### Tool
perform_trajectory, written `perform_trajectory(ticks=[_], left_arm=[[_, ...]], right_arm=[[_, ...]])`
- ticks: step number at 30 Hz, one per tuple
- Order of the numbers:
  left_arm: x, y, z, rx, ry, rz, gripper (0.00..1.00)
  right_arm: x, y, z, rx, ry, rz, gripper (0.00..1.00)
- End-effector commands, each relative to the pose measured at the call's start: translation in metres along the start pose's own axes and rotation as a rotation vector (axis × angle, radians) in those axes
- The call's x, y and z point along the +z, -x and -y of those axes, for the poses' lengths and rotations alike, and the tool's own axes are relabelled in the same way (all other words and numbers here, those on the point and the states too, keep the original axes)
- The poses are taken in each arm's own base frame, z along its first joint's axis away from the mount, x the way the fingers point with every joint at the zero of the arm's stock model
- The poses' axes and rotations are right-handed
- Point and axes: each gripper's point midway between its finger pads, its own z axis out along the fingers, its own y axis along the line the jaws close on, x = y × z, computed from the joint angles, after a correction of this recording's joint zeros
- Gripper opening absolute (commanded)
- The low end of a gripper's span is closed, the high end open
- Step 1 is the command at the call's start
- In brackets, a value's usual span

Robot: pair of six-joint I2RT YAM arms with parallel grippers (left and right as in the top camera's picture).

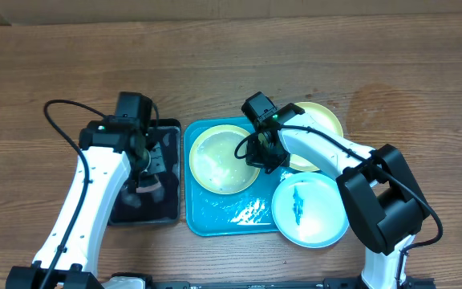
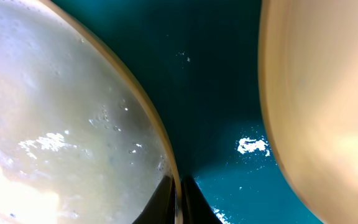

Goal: Clean dirty plates on tray and stack at the side
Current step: 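Return the sponge with the left gripper over the soap dish, then lift and tilt the yellow plate upward with the right gripper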

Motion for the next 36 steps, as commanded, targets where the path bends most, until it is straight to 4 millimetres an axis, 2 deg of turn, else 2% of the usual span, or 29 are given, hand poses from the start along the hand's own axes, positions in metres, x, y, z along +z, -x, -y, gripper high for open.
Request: perform_trajectory(ticks=[1,6,10,14,17,22,29,33,36], left_arm=[[0.001,0.006,-0.003,-0.019,0.008,0.013,0.04],[0.012,0.005,-0.001,-0.012,0.018,-0.020,0.04],[0.024,0.004,0.005,-0.008,0.001,-0.062,0.04],[0.028,0.006,0.017,-0.003,-0.056,-0.071,0.04],[0.029,0.009,0.019,-0.002,-0.064,-0.060,0.04],[0.029,0.009,0.019,0.003,-0.064,-0.059,0.04],[0.029,0.009,0.019,0.011,-0.064,-0.058,0.04],[0.029,0.010,0.019,0.014,-0.065,-0.055,0.04],[0.029,0.010,0.019,0.018,-0.065,-0.055,0.04]], right_arm=[[0.015,-0.009,0.008,0.001,-0.032,-0.035,0.04],[-0.003,-0.004,0.004,0.025,-0.013,0.008,0.04],[-0.027,0.000,-0.002,0.027,0.021,0.062,0.04],[-0.051,0.006,0.013,0.116,-0.038,0.144,0.04],[-0.063,0.004,0.015,0.116,-0.040,0.164,0.04],[-0.065,-0.008,0.023,0.120,-0.070,0.118,0.04],[-0.064,-0.045,0.033,0.125,-0.098,-0.048,0.04],[-0.064,-0.054,0.020,0.020,-0.021,-0.107,0.04],[-0.064,-0.048,0.015,-0.015,-0.001,-0.086,0.04]])
